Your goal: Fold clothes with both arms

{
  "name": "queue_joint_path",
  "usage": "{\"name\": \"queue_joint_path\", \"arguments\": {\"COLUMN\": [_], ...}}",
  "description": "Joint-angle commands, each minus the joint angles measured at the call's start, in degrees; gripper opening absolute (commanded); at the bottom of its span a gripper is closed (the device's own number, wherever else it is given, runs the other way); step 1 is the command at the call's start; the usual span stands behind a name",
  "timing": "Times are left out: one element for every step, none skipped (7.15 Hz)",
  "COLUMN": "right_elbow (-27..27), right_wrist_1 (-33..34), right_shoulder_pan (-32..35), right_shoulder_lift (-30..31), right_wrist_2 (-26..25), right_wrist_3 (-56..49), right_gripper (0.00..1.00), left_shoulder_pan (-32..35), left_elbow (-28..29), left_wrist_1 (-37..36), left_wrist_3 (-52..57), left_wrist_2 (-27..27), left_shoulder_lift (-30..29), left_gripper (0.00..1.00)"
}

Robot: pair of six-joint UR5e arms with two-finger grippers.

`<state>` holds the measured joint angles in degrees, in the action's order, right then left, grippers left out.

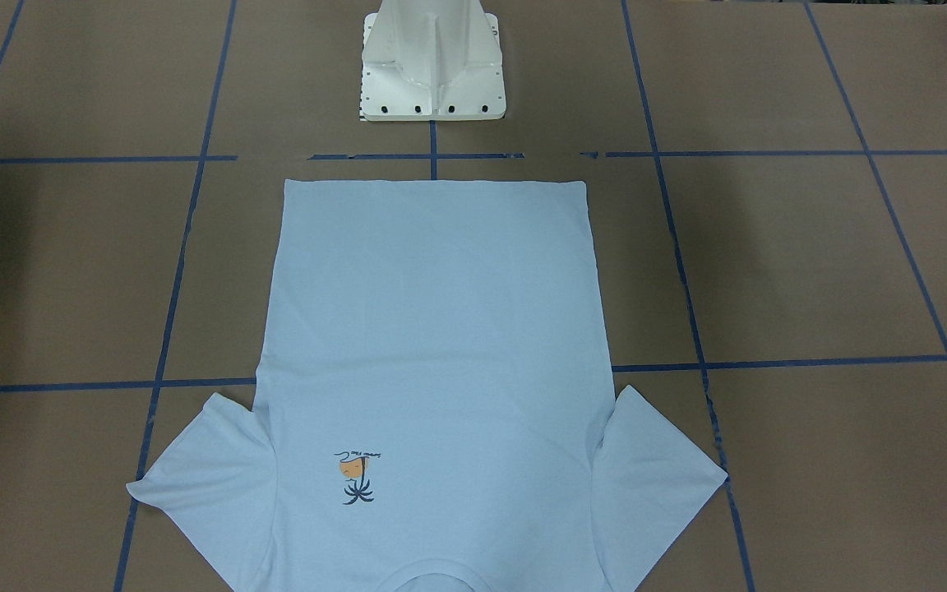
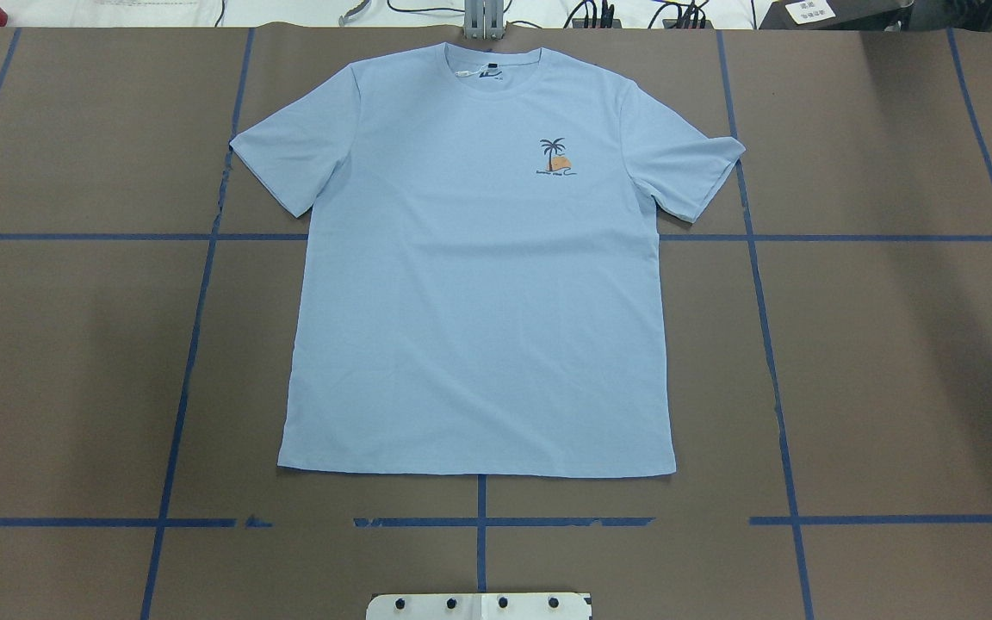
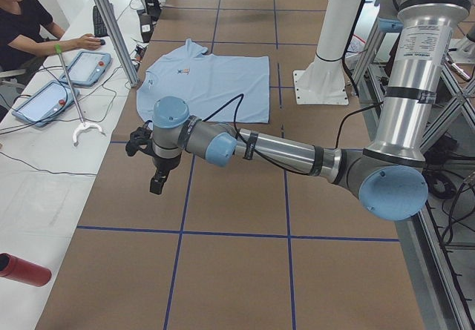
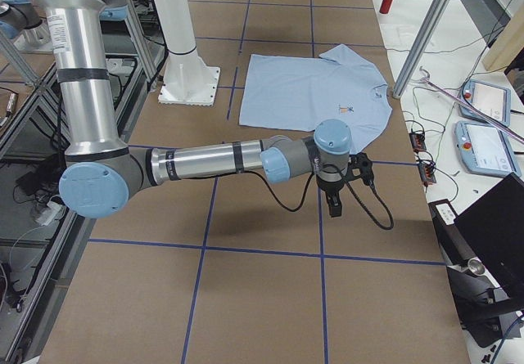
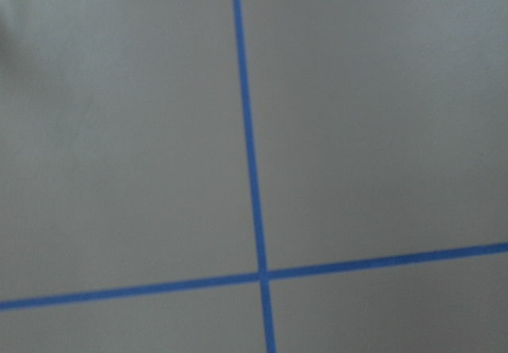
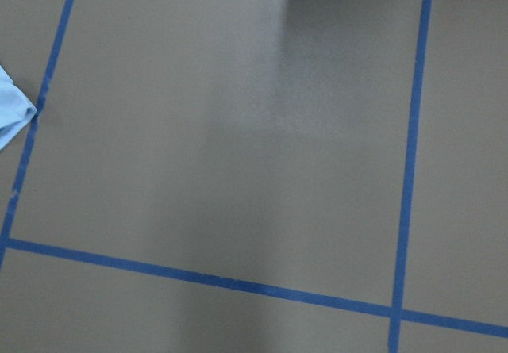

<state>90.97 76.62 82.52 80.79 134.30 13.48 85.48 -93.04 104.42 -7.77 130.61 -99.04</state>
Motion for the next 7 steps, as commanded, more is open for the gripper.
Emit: {"name": "queue_joint_path", "arguments": {"right_elbow": [-2.11, -2.37, -2.46, -2.99, -4.12, -6.31, -13.03], "right_wrist_1": [-1.30, -1.30, -1.30, -1.30, -1.38, -2.25, -14.18], "right_shoulder_pan": [-5.58, -9.01, -10.79, -12.81, -13.00, -13.18, -14.13], "right_shoulder_lift": [-5.10, -7.12, -9.06, -9.51, -11.86, -14.06, -14.96], "right_wrist_2": [-0.09, -0.53, -1.40, -2.11, -3.24, -3.34, -3.69], "right_wrist_3": [3.92, 3.92, 4.01, 4.27, 4.88, 6.98, 9.70], "right_gripper": [1.00, 1.00, 1.00, 1.00, 1.00, 1.00, 1.00], "left_shoulder_pan": [-2.41, -3.20, -5.21, -7.15, -8.65, -8.66, -8.57], "left_elbow": [0.14, 1.53, 3.11, 3.30, 3.91, 4.96, 5.32], "left_wrist_1": [1.49, 1.67, 1.76, 2.45, 4.03, 5.17, 7.01], "left_wrist_3": [-0.31, -0.40, 0.12, -0.13, -0.57, -0.40, -0.40], "left_wrist_2": [0.08, 0.00, -0.44, -0.53, -0.36, -0.10, -0.01], "left_shoulder_lift": [-1.93, -3.52, -4.14, -4.23, -4.15, -4.23, -4.15], "left_gripper": [1.00, 1.00, 1.00, 1.00, 1.00, 1.00, 1.00]}}
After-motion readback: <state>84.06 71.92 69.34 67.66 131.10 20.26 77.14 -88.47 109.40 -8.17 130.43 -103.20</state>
